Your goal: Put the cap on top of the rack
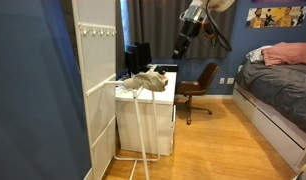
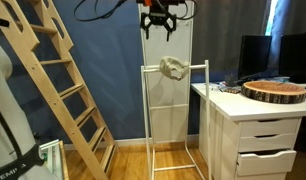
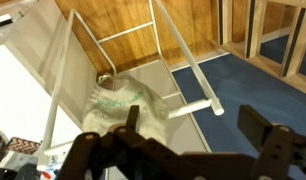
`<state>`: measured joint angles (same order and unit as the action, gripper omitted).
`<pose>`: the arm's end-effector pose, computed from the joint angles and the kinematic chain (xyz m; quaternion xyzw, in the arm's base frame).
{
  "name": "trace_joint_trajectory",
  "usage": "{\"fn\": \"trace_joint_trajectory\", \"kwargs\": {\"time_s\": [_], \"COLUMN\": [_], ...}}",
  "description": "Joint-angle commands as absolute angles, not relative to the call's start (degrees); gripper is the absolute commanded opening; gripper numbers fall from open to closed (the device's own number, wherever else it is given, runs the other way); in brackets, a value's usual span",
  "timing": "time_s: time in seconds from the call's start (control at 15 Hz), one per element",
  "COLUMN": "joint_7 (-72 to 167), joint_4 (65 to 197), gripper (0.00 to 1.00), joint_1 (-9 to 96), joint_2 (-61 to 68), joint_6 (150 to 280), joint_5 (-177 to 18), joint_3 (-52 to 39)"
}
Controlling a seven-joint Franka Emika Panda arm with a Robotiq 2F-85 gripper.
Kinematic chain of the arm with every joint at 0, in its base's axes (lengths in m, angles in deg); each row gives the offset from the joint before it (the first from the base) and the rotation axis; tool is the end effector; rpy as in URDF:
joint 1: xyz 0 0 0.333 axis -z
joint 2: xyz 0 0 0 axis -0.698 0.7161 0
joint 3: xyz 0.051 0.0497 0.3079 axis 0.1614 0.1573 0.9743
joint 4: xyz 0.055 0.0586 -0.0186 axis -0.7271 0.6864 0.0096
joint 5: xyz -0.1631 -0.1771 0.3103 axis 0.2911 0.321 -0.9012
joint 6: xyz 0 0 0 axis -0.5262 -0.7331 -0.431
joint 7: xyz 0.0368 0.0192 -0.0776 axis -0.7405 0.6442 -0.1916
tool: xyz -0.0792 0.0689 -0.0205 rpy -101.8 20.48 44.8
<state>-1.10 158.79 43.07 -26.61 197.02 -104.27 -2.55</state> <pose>0.5033 0.0302 0.5431 -0.9297 -0.3138 -0.1427 0.1299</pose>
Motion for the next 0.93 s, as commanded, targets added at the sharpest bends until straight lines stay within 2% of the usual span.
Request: {"fn": "trace_joint_trajectory", "kwargs": {"time_s": [0.0, 0.33, 0.53, 0.87], "joint_7": [3.4, 8.9, 13.7, 11.9], "joint_4": [156.8, 153.1, 153.6, 153.3], "gripper": [1.00, 1.00, 1.00, 1.00], "joint_1": [40.6, 36.7, 37.1, 34.5], "joint_2": [-33.5, -38.4, -41.0, -39.6], "joint_6": [194.0, 187.8, 190.2, 189.7], "joint_5": [-100.1, -95.2, -87.6, -90.6], "joint_3": [-1.4, 1.0, 3.0, 0.6]}}
